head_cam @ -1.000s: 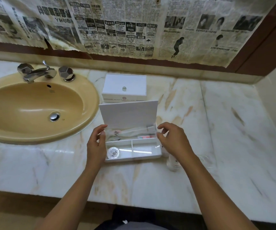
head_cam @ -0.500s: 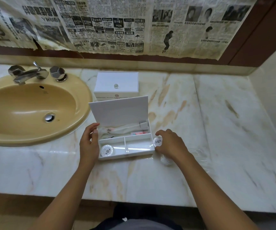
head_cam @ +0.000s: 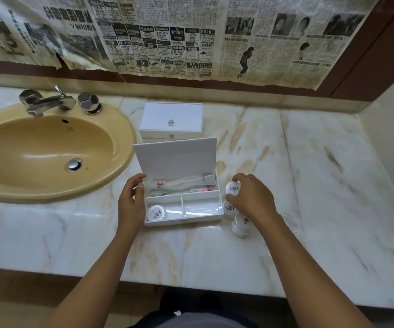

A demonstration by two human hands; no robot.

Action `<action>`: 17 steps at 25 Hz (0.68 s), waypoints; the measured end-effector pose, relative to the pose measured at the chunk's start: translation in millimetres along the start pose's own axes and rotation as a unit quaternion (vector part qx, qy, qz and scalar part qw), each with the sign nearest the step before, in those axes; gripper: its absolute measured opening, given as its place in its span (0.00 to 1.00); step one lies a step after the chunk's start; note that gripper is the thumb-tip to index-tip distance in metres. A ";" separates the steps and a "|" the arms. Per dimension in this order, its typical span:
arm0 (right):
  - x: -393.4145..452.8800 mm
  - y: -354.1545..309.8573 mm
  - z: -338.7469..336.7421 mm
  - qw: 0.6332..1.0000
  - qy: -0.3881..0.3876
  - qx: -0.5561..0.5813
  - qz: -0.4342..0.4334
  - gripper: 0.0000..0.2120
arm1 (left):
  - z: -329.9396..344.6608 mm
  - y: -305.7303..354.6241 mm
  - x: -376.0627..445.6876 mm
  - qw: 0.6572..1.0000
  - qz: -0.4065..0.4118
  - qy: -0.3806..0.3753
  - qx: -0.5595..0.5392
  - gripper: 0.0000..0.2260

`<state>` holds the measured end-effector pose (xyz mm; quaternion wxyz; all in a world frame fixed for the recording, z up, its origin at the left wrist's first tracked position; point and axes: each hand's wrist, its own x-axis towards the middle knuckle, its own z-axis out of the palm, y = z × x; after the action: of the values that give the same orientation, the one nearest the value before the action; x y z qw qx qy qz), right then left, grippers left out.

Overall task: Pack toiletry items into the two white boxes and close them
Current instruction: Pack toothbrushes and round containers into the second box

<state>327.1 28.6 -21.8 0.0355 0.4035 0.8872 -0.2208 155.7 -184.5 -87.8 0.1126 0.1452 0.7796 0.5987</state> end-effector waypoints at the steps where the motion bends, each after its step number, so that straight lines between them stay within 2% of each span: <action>1: 0.0 -6.0 -6.8 1.000 0.016 0.010 -0.001 0.20 | -0.2 -0.2 0.2 1.000 0.001 0.000 -0.001 0.13; 4: -7.0 -35.9 -22.3 0.997 0.045 0.056 -0.029 0.21 | -0.2 -0.7 0.3 1.000 0.004 -0.004 -0.010 0.13; 6: -17.3 -63.9 -21.6 0.995 0.029 0.058 -0.073 0.19 | -0.7 -1.6 0.9 1.000 -0.001 -0.005 -0.016 0.13; 11: -34.4 -123.2 25.5 0.980 -0.062 -0.035 -0.184 0.13 | -1.3 -1.9 1.6 1.000 -0.006 -0.007 -0.027 0.13; 17: -27.5 -145.8 60.8 0.972 -0.090 -0.082 -0.203 0.13 | -1.3 1.1 0.4 0.999 -0.018 -0.008 -0.036 0.13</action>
<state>231.9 -100.4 -16.9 0.1025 0.1891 0.9590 -0.1847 154.9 -185.2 -86.4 0.1353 0.1317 0.7593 0.6227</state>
